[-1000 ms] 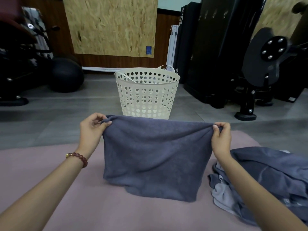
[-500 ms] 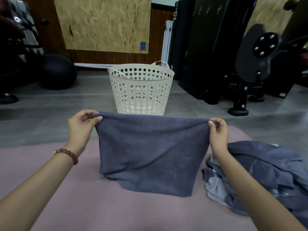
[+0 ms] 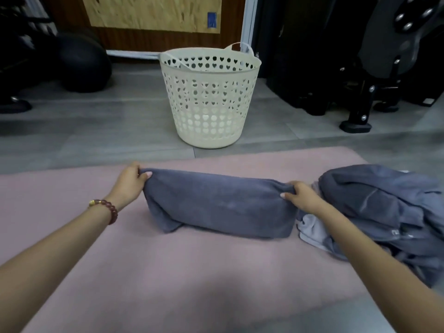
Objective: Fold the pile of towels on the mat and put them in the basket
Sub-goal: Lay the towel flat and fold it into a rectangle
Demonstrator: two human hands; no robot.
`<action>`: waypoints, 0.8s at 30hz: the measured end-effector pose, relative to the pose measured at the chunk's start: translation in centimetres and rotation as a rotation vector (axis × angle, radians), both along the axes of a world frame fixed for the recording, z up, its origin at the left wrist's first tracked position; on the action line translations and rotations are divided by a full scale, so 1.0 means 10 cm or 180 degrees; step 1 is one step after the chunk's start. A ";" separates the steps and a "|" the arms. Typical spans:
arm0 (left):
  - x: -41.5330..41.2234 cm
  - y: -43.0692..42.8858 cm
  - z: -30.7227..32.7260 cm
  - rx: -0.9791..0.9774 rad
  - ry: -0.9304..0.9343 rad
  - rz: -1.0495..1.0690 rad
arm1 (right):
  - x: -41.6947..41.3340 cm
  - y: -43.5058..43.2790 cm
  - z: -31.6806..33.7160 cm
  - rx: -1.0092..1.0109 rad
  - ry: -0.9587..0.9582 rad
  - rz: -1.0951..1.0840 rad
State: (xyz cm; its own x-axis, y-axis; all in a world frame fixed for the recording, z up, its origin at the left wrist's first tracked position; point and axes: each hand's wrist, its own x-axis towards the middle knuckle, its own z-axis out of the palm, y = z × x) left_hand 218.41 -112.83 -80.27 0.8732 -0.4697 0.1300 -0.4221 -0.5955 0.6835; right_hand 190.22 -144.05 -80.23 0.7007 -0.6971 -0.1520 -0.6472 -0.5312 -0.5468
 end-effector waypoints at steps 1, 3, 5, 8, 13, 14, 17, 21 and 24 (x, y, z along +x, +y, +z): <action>0.03 -0.03 0.02 0.0065 0.0109 -0.0025 | 0.03 -0.03 0.02 -0.0095 0.0092 -0.0033; 0.09 -0.21 0.22 -0.0252 0.0376 0.0029 | 0.20 -0.14 0.20 -0.0084 -0.0230 -0.0303; 0.16 -0.46 0.59 -0.0907 0.0322 0.0291 | 0.44 -0.24 0.52 0.0529 -0.1271 -0.0858; 0.30 -0.80 1.19 -0.1907 -0.0186 0.0410 | 0.77 -0.40 1.04 0.0968 -0.2809 -0.1243; 0.38 -0.88 1.97 -0.2960 -0.0810 0.0147 | 0.88 -0.38 1.78 0.0256 -0.4055 -0.0733; 0.35 -0.85 2.00 -0.2959 -0.0937 0.0015 | 0.83 -0.33 1.83 0.0204 -0.4202 -0.0631; 0.24 -0.64 1.73 -0.2714 -0.1000 -0.0202 | 0.58 -0.21 1.57 -0.0068 -0.4264 -0.0447; 0.00 -0.28 0.93 -0.2378 -0.0253 -0.0406 | 0.10 -0.02 0.64 -0.0359 -0.3505 -0.0228; -0.20 0.07 0.17 -0.1551 0.0245 -0.0675 | -0.35 0.08 -0.15 -0.0357 -0.2480 -0.0018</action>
